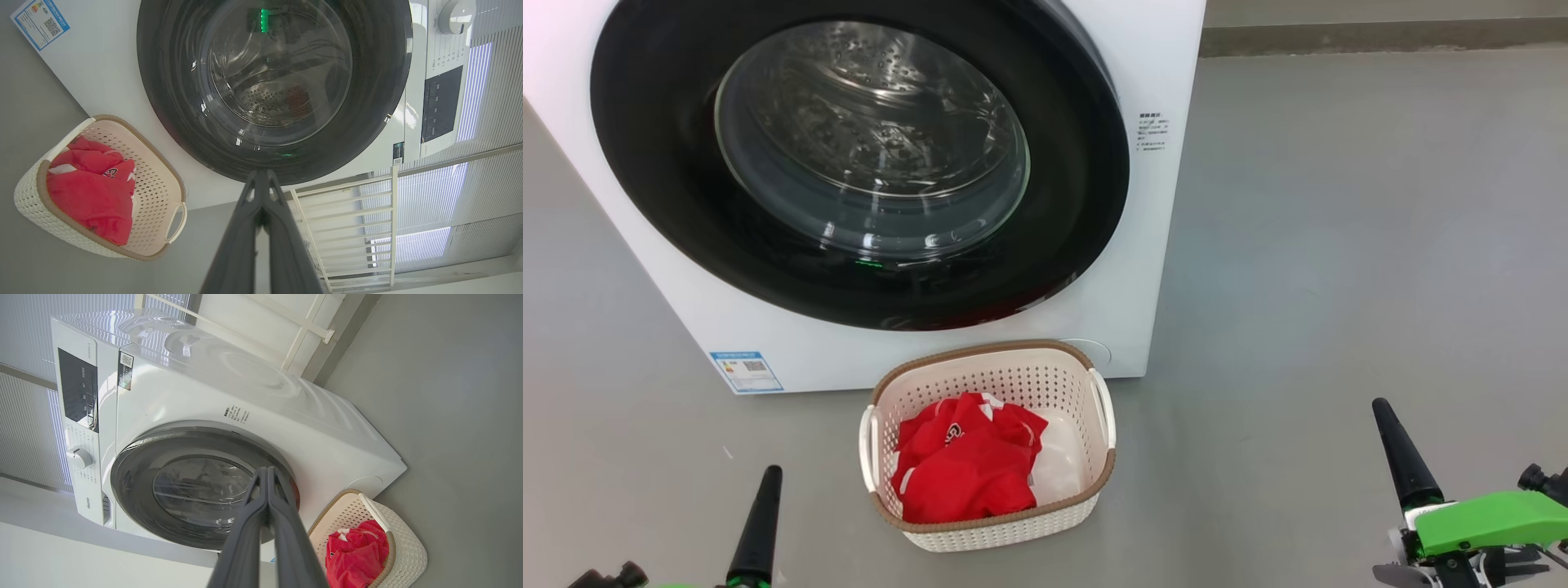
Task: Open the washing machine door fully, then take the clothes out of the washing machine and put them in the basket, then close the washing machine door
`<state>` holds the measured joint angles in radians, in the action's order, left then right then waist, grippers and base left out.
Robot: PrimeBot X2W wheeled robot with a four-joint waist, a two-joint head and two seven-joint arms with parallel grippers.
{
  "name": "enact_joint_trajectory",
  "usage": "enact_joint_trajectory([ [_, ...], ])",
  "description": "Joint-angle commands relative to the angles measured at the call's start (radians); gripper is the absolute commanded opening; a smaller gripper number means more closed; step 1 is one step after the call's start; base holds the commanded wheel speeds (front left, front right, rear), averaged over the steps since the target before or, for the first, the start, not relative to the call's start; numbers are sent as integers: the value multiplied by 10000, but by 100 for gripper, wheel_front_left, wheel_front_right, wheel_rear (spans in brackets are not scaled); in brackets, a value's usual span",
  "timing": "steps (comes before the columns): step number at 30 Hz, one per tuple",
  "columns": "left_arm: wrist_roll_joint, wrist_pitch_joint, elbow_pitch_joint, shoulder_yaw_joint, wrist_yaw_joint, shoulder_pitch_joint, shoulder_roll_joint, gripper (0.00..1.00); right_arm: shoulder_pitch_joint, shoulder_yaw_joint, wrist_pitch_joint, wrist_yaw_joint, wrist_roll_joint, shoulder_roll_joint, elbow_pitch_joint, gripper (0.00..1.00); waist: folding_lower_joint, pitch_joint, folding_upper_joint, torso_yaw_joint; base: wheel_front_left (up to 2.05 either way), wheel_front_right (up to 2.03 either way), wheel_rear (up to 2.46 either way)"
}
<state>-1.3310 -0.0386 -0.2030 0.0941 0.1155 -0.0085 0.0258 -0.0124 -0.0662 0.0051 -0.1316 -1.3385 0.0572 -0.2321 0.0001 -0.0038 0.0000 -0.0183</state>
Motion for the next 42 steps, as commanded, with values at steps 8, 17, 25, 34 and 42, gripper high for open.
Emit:
enact_joint_trajectory([
  [8, -1044, -298, -32, 210, 121, -624, 219, 0, -698, 25, 307, 4, -1161, 179, 109, 0, 0, 24, 0, 64, 0, 0, 0],
  [17, -2043, -557, -259, 204, 138, -839, 233, 0, -828, -55, 586, 7, -2224, 186, -14, 0, -1, 50, 0, 133, 0, 0, 0],
  [25, -2775, -747, -424, 199, 151, -996, 244, 0, -924, -122, 797, 9, -2996, 186, -105, 0, -1, 69, 0, 183, 0, 0, 0],
  [34, -2775, -747, -424, 198, 151, -996, 244, 0, -927, -159, 827, 9, -2965, 159, -108, 0, -1, 69, 0, 183, 0, 0, 0],
  [42, -2775, -746, -424, 198, 151, -996, 244, 0, -929, -185, 848, 9, -2942, 140, -110, 0, -1, 69, 0, 183, 0, 0, 0],
])
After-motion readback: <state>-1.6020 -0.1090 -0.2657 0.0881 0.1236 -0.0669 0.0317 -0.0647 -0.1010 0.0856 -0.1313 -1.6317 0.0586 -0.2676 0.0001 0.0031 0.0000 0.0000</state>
